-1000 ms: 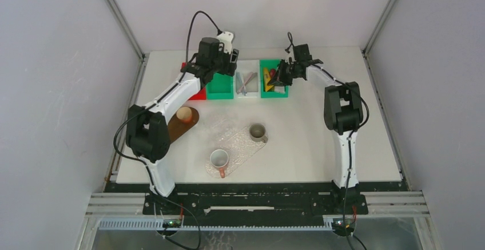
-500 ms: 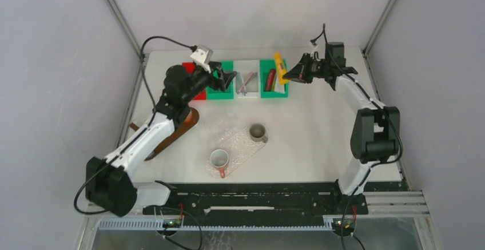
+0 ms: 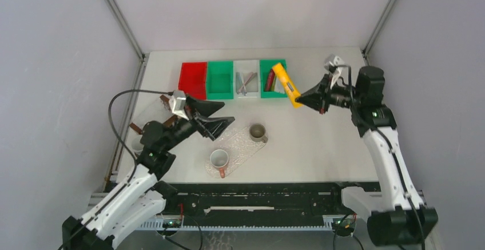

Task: Prepare toiletry sets of a toothbrush and toothpaste on the tray
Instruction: Place the toothpaste in the toothpaste holder.

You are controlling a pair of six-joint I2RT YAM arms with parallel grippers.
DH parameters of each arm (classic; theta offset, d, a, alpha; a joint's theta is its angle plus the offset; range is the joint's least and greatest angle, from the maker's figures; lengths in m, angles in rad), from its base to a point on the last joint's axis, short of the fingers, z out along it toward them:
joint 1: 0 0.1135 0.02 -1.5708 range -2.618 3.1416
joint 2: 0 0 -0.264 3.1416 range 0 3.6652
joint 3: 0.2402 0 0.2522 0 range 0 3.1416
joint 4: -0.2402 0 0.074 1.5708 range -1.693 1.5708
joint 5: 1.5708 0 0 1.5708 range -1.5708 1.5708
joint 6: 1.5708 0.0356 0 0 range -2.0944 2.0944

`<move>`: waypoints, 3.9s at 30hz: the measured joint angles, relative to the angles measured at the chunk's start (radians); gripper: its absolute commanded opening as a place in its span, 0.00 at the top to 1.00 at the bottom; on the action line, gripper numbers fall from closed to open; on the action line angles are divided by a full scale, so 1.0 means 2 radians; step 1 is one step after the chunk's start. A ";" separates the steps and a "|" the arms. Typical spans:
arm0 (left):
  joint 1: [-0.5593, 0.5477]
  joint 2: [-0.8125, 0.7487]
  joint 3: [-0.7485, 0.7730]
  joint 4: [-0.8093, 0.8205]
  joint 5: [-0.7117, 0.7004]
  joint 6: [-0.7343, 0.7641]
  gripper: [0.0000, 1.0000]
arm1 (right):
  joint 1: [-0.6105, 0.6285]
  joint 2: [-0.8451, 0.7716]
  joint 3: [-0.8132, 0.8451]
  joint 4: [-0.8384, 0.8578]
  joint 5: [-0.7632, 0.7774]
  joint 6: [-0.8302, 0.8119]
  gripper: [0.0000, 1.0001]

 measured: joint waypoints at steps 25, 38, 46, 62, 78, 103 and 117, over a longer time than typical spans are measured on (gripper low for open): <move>-0.040 0.219 0.075 0.000 0.134 -0.241 0.09 | 0.095 -0.180 -0.198 -0.171 -0.006 -0.646 1.00; -0.112 0.394 0.204 -0.171 0.209 -0.142 0.17 | 0.177 -0.141 -0.224 -0.146 0.110 -0.708 1.00; -0.137 0.443 0.305 -0.346 0.194 -0.011 0.29 | 0.195 -0.129 -0.228 -0.119 0.156 -0.696 1.00; -0.156 0.477 0.354 -0.469 0.174 0.069 0.89 | 0.200 -0.126 -0.228 -0.111 0.163 -0.686 0.84; -0.156 0.353 0.237 -0.337 0.067 0.041 0.93 | 0.152 -0.142 -0.202 -0.086 0.059 -0.514 0.35; -0.345 0.233 0.100 -0.105 -0.530 0.148 0.94 | 0.079 -0.108 -0.264 0.315 0.063 0.325 0.14; -0.400 0.284 0.129 -0.059 -0.592 0.227 0.94 | 0.111 -0.083 -0.265 0.323 0.097 0.372 0.31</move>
